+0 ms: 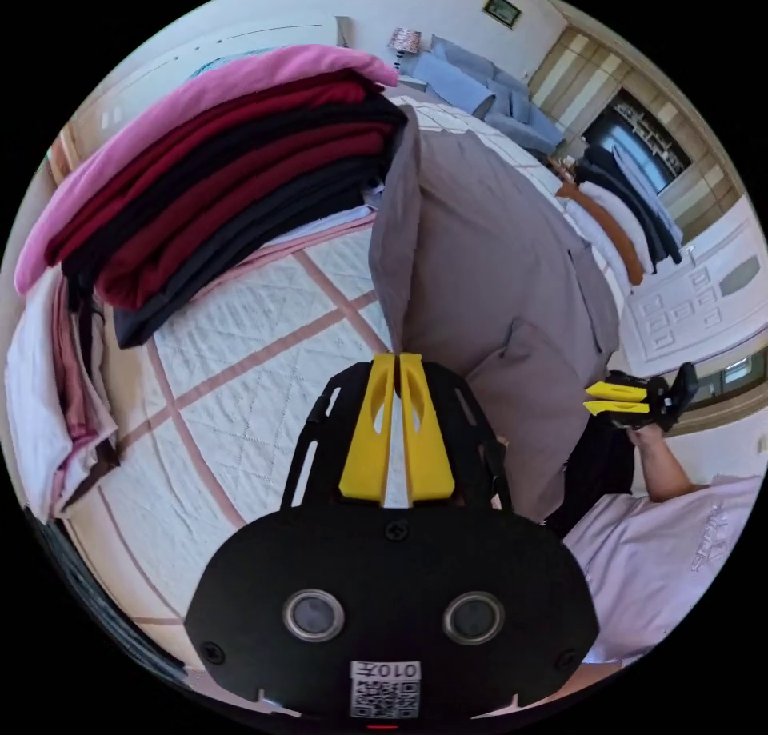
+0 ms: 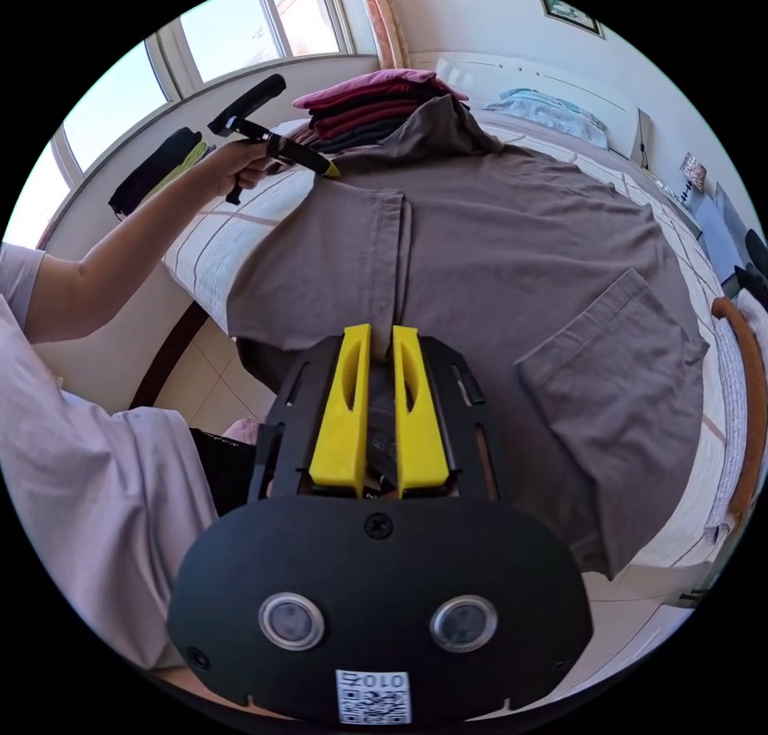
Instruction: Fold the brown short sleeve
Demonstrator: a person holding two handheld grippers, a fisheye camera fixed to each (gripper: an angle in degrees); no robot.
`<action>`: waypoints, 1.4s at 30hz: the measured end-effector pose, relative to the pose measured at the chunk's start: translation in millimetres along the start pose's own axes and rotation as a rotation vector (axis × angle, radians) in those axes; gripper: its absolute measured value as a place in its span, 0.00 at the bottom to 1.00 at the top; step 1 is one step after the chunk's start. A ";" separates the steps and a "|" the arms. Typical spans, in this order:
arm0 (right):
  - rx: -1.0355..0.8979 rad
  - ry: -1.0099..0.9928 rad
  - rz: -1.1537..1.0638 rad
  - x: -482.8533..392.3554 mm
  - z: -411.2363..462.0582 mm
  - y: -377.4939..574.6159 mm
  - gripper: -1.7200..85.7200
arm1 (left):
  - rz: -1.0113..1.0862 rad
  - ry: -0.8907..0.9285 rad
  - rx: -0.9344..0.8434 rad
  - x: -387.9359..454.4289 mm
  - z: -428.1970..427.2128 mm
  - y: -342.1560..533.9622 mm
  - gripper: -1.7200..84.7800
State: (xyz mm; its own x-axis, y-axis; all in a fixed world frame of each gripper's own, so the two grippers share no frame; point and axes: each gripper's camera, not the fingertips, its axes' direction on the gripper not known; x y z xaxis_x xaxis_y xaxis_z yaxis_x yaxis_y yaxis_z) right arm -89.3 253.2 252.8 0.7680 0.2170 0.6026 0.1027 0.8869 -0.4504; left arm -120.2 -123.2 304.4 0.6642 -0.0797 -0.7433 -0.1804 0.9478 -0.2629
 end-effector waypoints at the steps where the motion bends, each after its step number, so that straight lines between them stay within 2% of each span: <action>1: 0.000 -0.005 0.003 0.1 -0.7 -0.2 0.09 | -0.036 0.033 0.010 -8.9 2.5 9.2 0.02; 3: 0.000 -0.009 0.003 0.1 -2.3 -0.5 0.09 | -0.058 0.034 0.047 -11.5 0.5 22.3 0.02; 5: -0.002 -0.006 0.011 0.0 -6.6 0.0 0.09 | -0.055 -0.041 0.102 -1.1 -10.4 35.1 0.02; 8: 0.028 0.018 0.034 -0.5 -17.9 5.1 0.09 | 0.092 -0.249 0.164 49.7 -32.9 53.9 0.03; 10: 0.059 0.015 0.057 -1.0 -25.2 8.3 0.09 | 0.255 -0.351 0.120 98.2 -32.7 61.9 0.05; 13: 0.033 0.011 0.065 -5.2 -23.8 6.8 0.09 | 0.315 -0.326 -0.018 134.1 -15.7 74.5 0.07; 18: -0.005 0.102 0.036 -17.9 -16.9 0.9 0.08 | 0.259 -0.316 -0.011 146.2 6.4 119.0 0.09; 20: -0.013 0.096 0.041 -18.8 -19.1 -2.3 0.07 | 0.241 -0.371 0.117 160.0 -8.5 146.6 0.09; 22: -0.009 0.086 0.059 -17.9 -23.2 -2.8 0.07 | 0.275 -0.521 0.269 201.1 -23.5 195.9 0.10; 24: -0.003 0.083 0.099 -15.6 -25.8 -1.5 0.07 | 0.339 -0.641 0.317 239.1 -18.4 236.9 0.10; 26: 0.016 0.055 0.162 -13.0 -28.1 1.0 0.06 | 0.420 -0.721 0.282 273.9 1.5 272.7 0.10; 28: 0.055 0.053 0.195 -15.4 -33.6 2.3 0.06 | 0.488 -0.699 0.219 305.2 31.9 308.2 0.10; 34: 0.110 0.105 0.141 -41.8 -52.0 -9.0 0.05 | 0.457 -0.591 0.079 323.2 80.3 323.9 0.10; 42: 0.113 0.098 0.071 -71.1 -48.0 -14.1 0.05 | 0.332 -0.545 0.065 302.6 84.7 326.0 0.05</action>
State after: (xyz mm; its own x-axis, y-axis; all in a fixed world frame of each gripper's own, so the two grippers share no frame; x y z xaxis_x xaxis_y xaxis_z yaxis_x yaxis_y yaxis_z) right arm -115.0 205.7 184.7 0.8295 0.2452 0.5019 -0.0218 0.9120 -0.4097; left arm 83.4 187.8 45.8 0.8572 0.3731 -0.3550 -0.4067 0.9133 -0.0223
